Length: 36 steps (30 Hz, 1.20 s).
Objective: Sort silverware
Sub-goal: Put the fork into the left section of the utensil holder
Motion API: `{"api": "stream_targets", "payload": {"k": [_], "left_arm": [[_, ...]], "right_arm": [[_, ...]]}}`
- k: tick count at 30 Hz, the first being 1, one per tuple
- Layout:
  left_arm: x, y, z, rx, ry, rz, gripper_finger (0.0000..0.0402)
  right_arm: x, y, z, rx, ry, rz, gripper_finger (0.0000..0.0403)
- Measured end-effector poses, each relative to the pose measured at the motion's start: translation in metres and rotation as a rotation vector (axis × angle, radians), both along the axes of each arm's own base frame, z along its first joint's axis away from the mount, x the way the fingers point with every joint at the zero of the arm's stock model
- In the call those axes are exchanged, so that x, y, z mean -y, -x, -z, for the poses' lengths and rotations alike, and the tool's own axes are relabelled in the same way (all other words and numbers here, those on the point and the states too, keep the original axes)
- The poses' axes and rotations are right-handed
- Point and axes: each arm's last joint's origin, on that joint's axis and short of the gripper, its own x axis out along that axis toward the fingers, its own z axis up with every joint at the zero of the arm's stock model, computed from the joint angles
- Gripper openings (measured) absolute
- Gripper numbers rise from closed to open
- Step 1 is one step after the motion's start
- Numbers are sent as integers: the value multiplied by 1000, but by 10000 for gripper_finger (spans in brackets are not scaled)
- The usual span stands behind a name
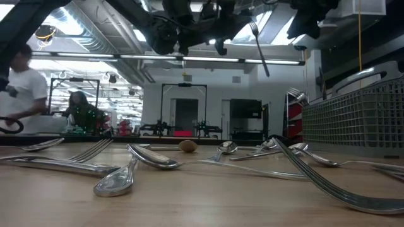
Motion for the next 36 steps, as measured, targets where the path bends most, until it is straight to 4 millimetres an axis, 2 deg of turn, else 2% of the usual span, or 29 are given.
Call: {"api": "stream_targets", "payload": {"k": [9,16,26,36], "left_arm": [[1,-3,4,-50,40,60,0],[5,-4,3,-44,48,116,0],[30,-11,0,-27,-46,145,0],[49,-16,0,-30,-117,156,0]], "right_arm": [[-1,-8,-8,202,109,-316,101],[2,-11,-12,224,233,-361,101],[-22,-34,-10,237,296,-581,101],[-40,-49,-7,136,362,-572,101]]}}
